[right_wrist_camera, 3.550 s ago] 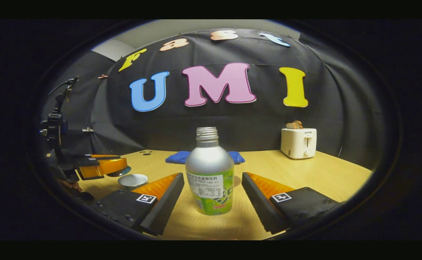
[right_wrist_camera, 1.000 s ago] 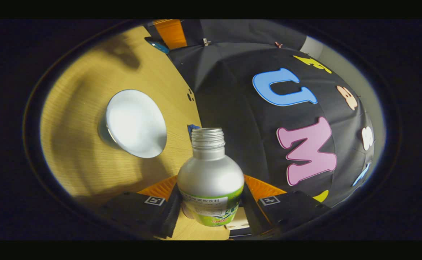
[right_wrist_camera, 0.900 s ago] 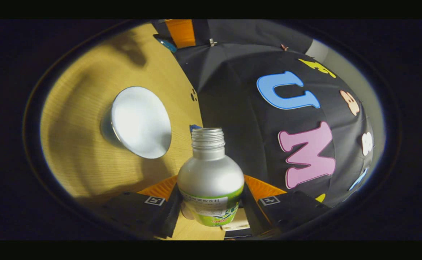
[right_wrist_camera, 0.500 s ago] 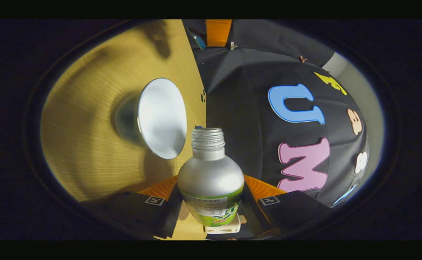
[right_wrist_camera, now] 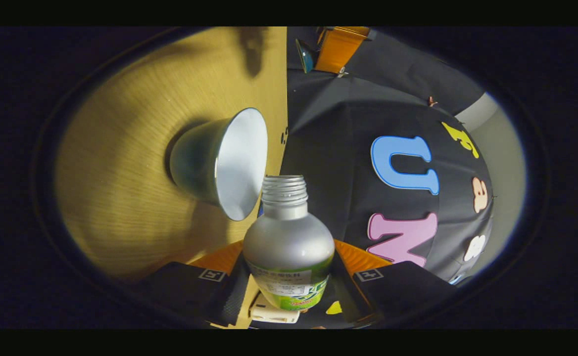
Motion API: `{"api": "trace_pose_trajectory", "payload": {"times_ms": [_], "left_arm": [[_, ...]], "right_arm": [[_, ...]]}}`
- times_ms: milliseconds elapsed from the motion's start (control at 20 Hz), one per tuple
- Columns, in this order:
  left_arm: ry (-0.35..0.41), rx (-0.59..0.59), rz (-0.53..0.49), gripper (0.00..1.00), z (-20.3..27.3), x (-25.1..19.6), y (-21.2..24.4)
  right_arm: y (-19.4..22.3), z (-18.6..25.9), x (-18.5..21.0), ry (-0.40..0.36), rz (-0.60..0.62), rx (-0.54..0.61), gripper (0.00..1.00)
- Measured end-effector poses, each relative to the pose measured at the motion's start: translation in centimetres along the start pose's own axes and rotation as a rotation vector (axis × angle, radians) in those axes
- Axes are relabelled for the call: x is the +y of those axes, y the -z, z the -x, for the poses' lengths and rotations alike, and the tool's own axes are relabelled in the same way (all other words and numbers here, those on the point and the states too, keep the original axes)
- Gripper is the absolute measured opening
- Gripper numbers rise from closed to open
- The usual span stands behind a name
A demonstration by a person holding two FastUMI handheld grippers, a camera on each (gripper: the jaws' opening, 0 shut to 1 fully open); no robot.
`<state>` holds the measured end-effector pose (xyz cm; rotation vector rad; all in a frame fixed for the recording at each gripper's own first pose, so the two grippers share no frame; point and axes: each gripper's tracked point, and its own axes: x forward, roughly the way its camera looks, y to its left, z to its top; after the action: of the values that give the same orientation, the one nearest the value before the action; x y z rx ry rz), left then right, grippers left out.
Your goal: Open the teacup lid with one hand, grasp the water bottle and pour water into the teacup with the other hand; after pouring, place the water bottle on the coaster and then close the teacup lid.
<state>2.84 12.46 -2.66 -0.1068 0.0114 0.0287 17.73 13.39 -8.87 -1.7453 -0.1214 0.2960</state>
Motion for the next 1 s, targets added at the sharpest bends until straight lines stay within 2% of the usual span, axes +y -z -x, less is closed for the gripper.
{"api": "trace_pose_trajectory", "payload": {"times_ms": [800,850,1000], "left_arm": [[0.009,0.000,-0.001,0.27,0.5,0.1,-0.2],[0.009,0.003,0.000,0.27,0.5,0.1,-0.1],[0.008,0.011,0.006,0.27,0.6,0.3,0.2]], "right_arm": [[-0.2,-0.9,-1.8,0.046,0.164,-0.029,0.78],[-0.1,-1.1,-1.8,0.042,0.161,-0.030,0.81],[-0.5,-0.8,-1.8,0.054,0.186,-0.041,0.78]]}}
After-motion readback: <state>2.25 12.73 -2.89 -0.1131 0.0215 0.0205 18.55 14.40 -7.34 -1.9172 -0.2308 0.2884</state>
